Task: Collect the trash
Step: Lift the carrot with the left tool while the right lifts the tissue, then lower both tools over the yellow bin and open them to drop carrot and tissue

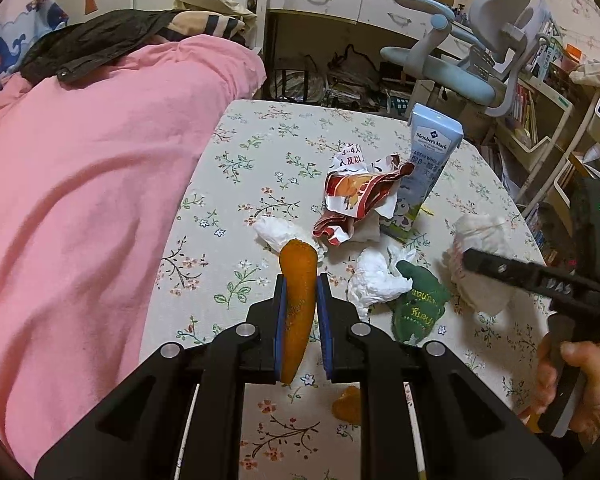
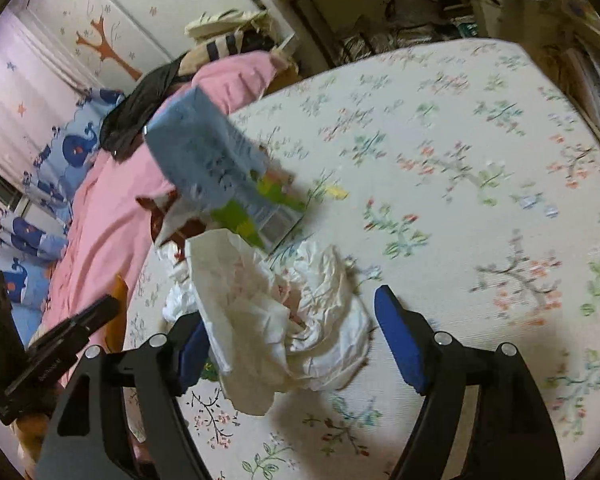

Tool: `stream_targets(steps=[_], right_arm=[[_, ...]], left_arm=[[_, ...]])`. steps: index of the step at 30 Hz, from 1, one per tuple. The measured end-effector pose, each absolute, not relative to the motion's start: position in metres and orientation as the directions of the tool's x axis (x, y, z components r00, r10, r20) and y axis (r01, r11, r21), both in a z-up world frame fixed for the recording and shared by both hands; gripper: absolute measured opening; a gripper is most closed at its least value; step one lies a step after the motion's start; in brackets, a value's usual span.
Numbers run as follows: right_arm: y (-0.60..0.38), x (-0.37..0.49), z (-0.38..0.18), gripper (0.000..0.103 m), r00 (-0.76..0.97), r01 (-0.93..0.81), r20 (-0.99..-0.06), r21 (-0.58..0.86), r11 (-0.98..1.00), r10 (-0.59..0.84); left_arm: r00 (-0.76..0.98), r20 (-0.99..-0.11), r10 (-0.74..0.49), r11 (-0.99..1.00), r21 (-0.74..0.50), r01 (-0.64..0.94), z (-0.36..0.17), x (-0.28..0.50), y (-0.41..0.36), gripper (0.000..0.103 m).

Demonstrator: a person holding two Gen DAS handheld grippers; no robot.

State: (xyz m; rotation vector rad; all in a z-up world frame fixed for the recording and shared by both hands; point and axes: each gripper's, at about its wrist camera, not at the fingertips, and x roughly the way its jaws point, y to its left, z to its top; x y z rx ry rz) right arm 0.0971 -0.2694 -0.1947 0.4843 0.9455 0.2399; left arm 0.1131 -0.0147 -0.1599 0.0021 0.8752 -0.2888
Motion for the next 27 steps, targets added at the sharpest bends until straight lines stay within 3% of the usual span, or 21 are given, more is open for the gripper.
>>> stream_targets(steps=[3,5,20,27], right_arm=[[-0.265,0.096,-0.196,0.031,0.552,-0.007,-0.723,0.493,0.870,0.414],[-0.266,0.093,-0.191,0.024,0.560,-0.015,-0.716,0.493,0.870,0.416],[-0.261,0.020,-0.129,0.023,0.686,-0.119,-0.565,0.533,0.838,0.457],[-0.251,-0.021,-0.127,0.023,0.706,-0.157,-0.521,0.546,0.823,0.480]], left_arm=[[0.605,-0.756,-0.251,0.961,-0.121,0.249,-0.159,0.113,-0.014,0.014],[0.609,-0.750,-0.260,0.959,-0.128,0.252,-0.158,0.113,-0.013,0.014],[0.658,-0.652,-0.376,0.925,-0.223,0.308,-0.126,0.059,-0.003,0.014],[0.671,-0.637,-0.380,0.923,-0.212,0.321,-0.124,0.011,-0.002,0.014]])
